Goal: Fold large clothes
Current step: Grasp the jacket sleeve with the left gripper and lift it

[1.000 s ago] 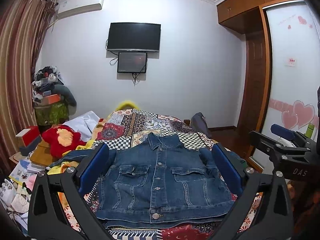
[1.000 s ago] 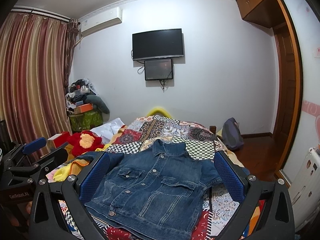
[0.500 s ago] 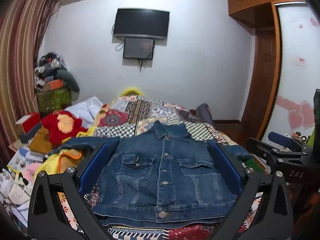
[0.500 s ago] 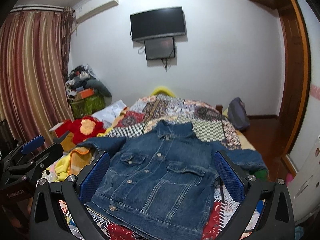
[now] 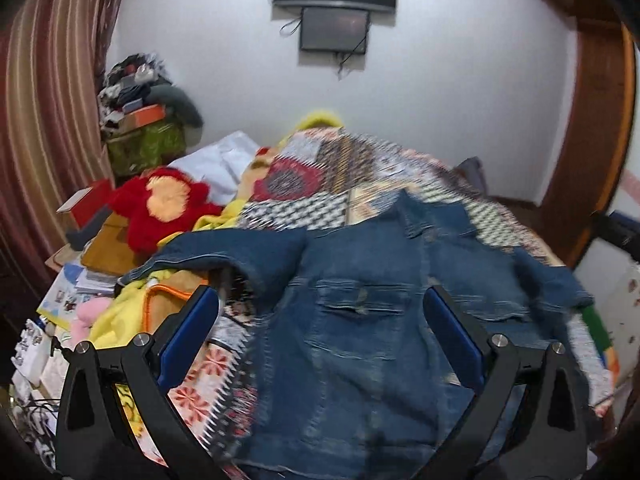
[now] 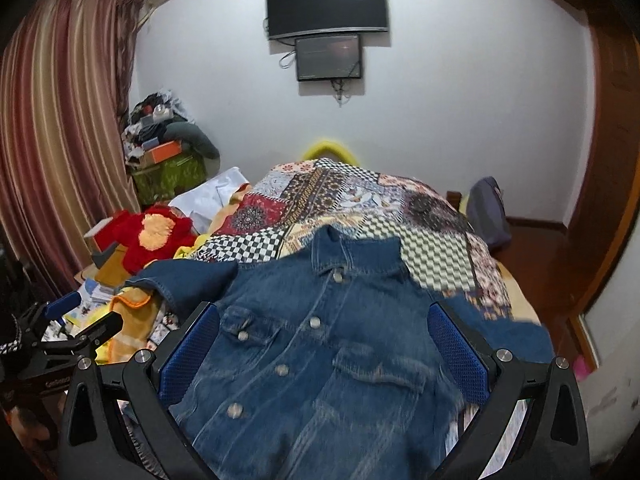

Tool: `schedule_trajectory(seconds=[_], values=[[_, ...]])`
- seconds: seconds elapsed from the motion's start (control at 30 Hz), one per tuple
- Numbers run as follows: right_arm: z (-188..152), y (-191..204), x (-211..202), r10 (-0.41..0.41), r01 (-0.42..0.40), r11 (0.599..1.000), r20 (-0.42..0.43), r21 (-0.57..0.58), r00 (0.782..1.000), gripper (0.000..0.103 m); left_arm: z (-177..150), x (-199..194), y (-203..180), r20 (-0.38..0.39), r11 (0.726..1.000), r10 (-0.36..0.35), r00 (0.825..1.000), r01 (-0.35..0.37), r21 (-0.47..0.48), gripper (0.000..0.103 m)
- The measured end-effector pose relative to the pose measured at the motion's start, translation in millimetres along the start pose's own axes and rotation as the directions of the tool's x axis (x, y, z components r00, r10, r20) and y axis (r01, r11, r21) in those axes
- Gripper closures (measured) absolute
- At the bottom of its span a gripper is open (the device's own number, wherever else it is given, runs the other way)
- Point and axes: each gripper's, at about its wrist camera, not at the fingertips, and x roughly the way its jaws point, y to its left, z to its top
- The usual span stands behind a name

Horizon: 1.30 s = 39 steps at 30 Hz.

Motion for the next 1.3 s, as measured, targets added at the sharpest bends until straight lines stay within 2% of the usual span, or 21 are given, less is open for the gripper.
schedule_trajectory(seconds=[0.13,0.23,0.3,0.37,0.43,0.6,0.67,0.7,0.8,0.87,0.9,1.0,1.07,1.1,1.17,1.27,1.3], values=[[14,15,58,-0.03,0.023,0.991,-0.052,-0.131,0.998,0.0,6,51,35,-0.079,0.998,0.017,0.997,-0.022,-0.06,0.0],[12,22,112,0.012,-0.04,0.988,-0.181,-0.152,0.983,0.0,7,77,59,-0.136,0.992,0.045,0.99,-0.06,-0.109,0.0],[7,22,145,0.064,-0.096,0.989,-0.264,-0.113,0.963,0.0,4,99,73,-0.167,0.986,0.074,0.983,-0.098,-0.137,0.0],[1,21,173,0.076,-0.11,0.99,-0.328,-0.087,0.942,0.0,2,123,85,-0.206,0.984,0.082,0.975,-0.112,-0.136,0.0],[-7,26,196,0.065,-0.103,0.991,-0.374,-0.083,0.925,0.0,0,145,92,-0.255,0.984,0.037,0.966,-0.08,-0.158,0.0],[-26,29,249,0.072,-0.128,0.989,-0.509,-0.077,0.858,0.0,1,191,102,-0.324,0.97,-0.085,0.942,0.004,-0.245,0.0],[-33,29,260,0.094,-0.155,0.986,-0.549,-0.065,0.83,0.0,4,210,108,-0.342,0.956,-0.119,0.932,0.014,-0.295,0.0],[-38,32,270,0.115,-0.182,0.982,-0.581,-0.058,0.806,0.0,5,216,110,-0.345,0.949,-0.141,0.928,0.028,-0.315,0.0],[-47,39,286,0.13,-0.213,0.975,-0.62,-0.06,0.774,0.0,8,241,121,-0.357,0.925,-0.173,0.918,0.027,-0.379,0.002],[-52,44,294,0.122,-0.218,0.973,-0.636,-0.074,0.762,0.0,7,256,128,-0.375,0.909,-0.186,0.908,0.014,-0.417,0.014],[-54,46,296,0.126,-0.226,0.971,-0.645,-0.074,0.754,0.0,6,263,132,-0.384,0.9,-0.189,0.904,0.004,-0.435,0.016],[-58,49,305,0.153,-0.244,0.969,-0.663,-0.045,0.733,0.0,4,274,143,-0.383,0.88,-0.174,0.907,-0.032,-0.475,0.024],[-59,48,307,0.156,-0.24,0.97,-0.666,-0.035,0.73,0.0,3,277,147,-0.386,0.874,-0.138,0.912,-0.071,-0.481,0.033],[-60,48,308,0.154,-0.237,0.971,-0.663,-0.036,0.732,0.0,4,278,148,-0.39,0.875,-0.126,0.912,-0.083,-0.477,0.036],[-59,47,307,0.15,-0.23,0.973,-0.665,-0.034,0.732,0.0,8,278,144,-0.381,0.885,-0.09,0.92,-0.102,-0.454,0.058],[-56,39,302,0.168,-0.221,0.975,-0.671,0.006,0.722,0.0,19,269,135,-0.357,0.91,-0.024,0.934,-0.127,-0.395,0.075],[-55,36,300,0.175,-0.219,0.976,-0.67,0.019,0.721,0.0,26,261,129,-0.334,0.921,0.004,0.942,-0.133,-0.365,0.077]])
